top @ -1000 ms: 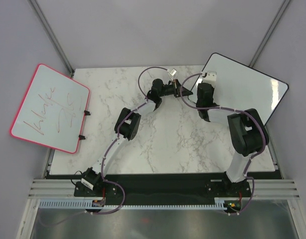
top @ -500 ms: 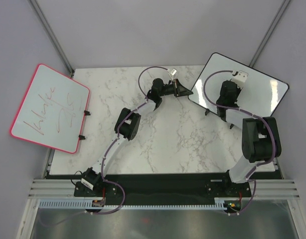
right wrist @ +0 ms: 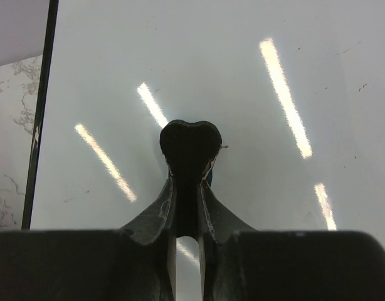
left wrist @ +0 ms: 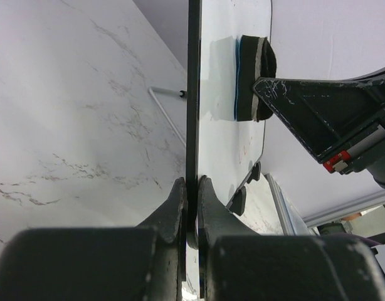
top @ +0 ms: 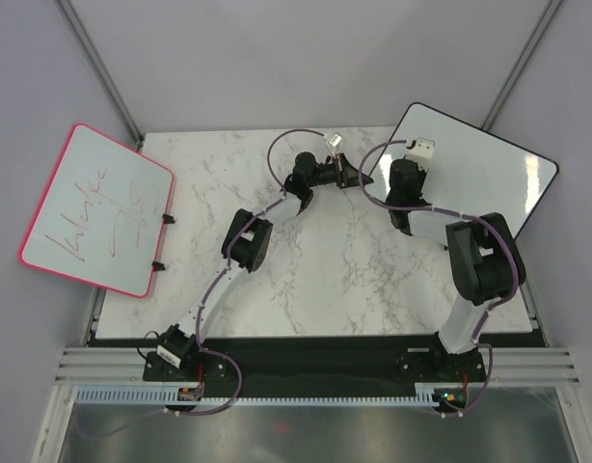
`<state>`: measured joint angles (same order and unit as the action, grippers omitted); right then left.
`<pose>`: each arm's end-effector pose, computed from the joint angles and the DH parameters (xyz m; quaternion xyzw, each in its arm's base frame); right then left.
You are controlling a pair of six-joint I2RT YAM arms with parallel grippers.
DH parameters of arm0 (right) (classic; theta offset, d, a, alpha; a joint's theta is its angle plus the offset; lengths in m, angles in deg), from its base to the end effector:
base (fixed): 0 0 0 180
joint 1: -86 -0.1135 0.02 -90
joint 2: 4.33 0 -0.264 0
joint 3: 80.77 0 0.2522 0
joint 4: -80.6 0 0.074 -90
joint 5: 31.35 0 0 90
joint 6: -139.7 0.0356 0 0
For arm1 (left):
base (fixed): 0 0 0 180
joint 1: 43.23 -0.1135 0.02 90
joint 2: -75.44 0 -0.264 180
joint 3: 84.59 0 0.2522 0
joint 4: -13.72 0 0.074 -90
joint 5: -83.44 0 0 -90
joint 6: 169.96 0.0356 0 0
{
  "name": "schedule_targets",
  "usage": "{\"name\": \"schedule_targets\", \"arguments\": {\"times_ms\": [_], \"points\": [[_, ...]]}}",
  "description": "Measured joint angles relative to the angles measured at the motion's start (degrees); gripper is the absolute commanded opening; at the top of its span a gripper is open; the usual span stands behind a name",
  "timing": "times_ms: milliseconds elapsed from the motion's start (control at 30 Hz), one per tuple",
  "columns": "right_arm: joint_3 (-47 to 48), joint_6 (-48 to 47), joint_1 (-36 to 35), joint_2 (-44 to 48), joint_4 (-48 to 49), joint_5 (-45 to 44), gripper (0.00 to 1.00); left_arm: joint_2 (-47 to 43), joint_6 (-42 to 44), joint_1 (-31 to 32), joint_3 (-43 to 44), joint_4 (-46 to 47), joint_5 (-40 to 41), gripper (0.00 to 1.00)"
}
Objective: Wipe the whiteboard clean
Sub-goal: Erase the whiteboard at the whiteboard stand.
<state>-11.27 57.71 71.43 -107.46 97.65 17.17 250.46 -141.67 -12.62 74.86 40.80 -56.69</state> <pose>0.3799 0.0744 0.2022 0.1684 0.7606 -0.1690 0.6038 0.5204 -0.3396 0.0880 0.1625 0.6400 -0.6916 0.2926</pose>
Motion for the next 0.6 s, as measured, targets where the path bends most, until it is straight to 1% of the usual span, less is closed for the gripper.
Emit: {"name": "schedule_targets", "arguments": {"times_ms": [167, 300, 400, 500, 600], "points": [[-2.4, 3.4, 2.2, 2.9, -2.5, 0.3, 0.00, 0.2, 0.0, 0.1, 0.0, 0.0, 0.0, 0.02], [-8.3, 6.6, 6.1, 9.6, -7.0, -2.2, 0.00, 0.2, 0.0, 0.1, 0.1, 0.0, 0.0, 0.02], [-12.9, 8.9, 7.8, 13.9, -9.6, -4.4, 0.00, 0.3, 0.0, 0.1, 0.3, 0.0, -0.1, 0.02], [-15.3, 11.0, 8.0, 15.8, -11.8, -5.7, 0.00, 0.5, 0.0, 0.1, 0.6, 0.0, -0.3, 0.02], [-14.6, 11.5, 6.5, 15.0, -12.9, -7.4, 0.00, 0.6, 0.0, 0.1, 0.6, 0.1, -0.5, 0.02]]}}
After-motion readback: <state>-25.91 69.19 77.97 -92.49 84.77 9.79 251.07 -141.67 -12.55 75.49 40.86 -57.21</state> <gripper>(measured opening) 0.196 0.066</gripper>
